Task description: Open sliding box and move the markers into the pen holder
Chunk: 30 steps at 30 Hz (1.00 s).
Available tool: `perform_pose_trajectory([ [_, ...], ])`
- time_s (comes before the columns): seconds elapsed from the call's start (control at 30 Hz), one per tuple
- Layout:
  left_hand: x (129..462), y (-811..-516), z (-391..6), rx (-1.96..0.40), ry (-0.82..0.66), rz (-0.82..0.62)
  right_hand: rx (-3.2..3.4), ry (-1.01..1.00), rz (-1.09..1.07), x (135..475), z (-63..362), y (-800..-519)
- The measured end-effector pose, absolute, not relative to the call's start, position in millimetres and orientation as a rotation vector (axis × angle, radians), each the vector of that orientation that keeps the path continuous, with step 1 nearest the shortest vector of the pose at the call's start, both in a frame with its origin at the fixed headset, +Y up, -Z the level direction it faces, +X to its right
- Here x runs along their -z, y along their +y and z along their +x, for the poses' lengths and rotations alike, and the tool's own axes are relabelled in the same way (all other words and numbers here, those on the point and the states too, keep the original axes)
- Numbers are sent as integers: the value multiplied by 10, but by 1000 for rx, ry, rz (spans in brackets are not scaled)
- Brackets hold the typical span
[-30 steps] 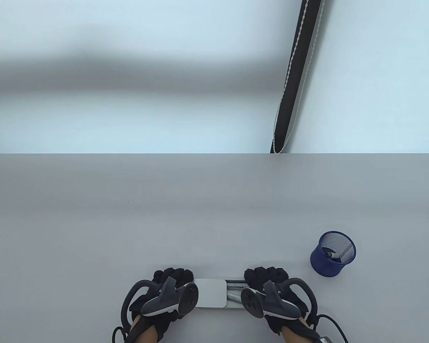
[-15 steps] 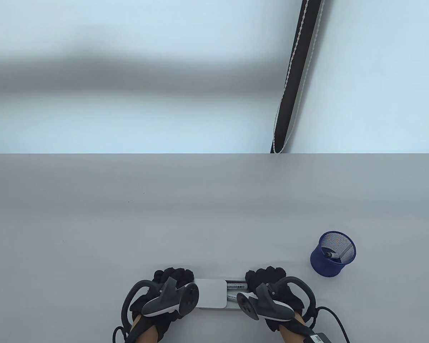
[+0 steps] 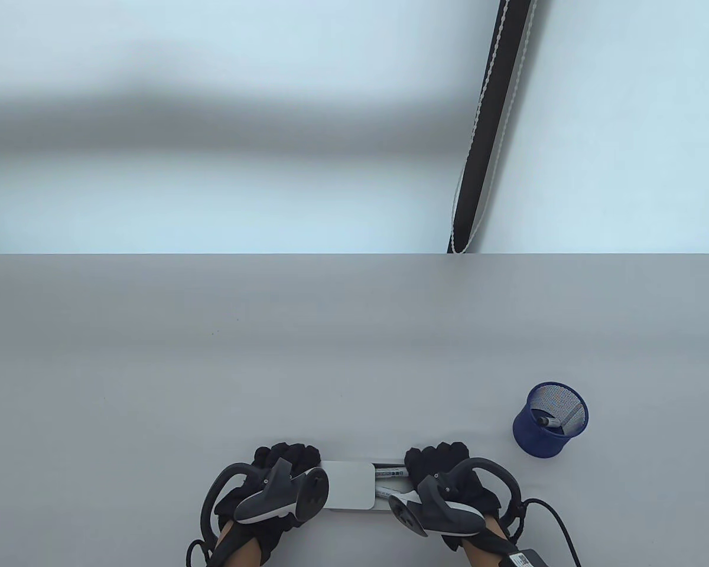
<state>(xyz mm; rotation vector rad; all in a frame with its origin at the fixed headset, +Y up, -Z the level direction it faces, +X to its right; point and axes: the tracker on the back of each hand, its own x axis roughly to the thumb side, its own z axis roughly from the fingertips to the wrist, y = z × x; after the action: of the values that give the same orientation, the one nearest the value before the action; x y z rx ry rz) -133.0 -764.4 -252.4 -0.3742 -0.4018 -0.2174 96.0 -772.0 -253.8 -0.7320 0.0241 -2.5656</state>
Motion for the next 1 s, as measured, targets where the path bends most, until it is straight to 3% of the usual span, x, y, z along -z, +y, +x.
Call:
perform_pose_trajectory([
  [1.0,2522,-7641,-1325,233,-406,-369,2812,56,-755,2504,1182,-7656],
])
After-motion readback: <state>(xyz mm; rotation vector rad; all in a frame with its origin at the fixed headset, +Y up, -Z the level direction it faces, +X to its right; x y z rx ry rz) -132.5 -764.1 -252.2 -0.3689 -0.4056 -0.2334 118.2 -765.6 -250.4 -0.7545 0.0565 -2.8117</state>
